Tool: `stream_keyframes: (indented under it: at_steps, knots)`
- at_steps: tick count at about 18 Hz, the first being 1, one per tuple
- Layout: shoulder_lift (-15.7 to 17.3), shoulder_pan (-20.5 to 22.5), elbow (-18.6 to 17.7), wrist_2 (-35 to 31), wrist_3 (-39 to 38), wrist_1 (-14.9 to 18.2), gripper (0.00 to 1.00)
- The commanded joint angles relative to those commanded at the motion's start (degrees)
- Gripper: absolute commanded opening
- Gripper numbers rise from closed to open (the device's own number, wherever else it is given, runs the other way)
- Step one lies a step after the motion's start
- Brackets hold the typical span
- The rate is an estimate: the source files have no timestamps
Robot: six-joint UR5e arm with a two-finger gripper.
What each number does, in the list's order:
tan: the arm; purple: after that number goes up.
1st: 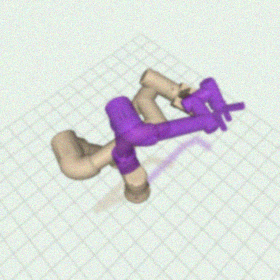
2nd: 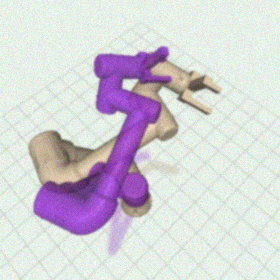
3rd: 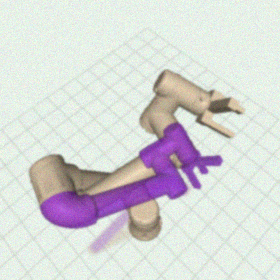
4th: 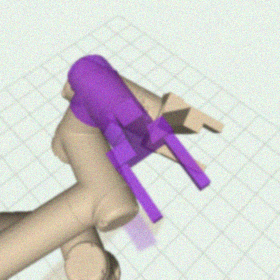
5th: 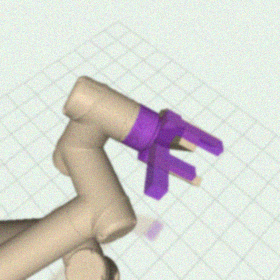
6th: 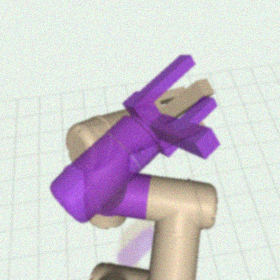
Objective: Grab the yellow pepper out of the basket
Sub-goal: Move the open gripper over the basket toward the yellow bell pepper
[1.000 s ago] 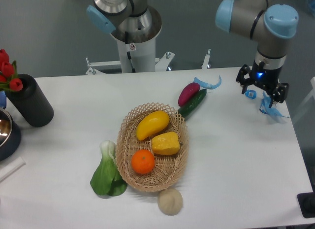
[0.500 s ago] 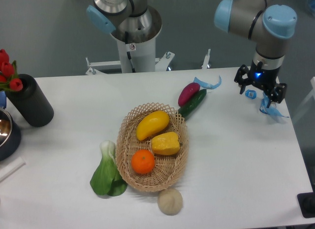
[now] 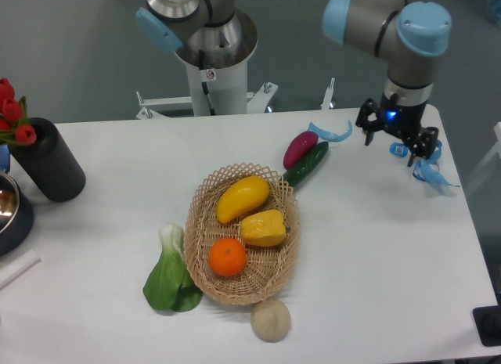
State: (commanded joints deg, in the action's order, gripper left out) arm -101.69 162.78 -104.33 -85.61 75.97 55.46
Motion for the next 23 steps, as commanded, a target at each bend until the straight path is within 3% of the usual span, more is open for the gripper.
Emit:
stream_keyframes:
  at_steps: [2,11,18,23]
  knots:
    - [0.1,-2.4,-0.2,0.4,-3.5,0.0,1.00]
    - [-0.8,-13.4,-0.7,1.1,-3.2,-1.2,1.00]
    - [-2.0,-15.7,-0.5,-0.2,2.9,-2.2,1.00]
    - [-4.6,-19.0,0.1,-7.4,7.1,-2.4,1.00]
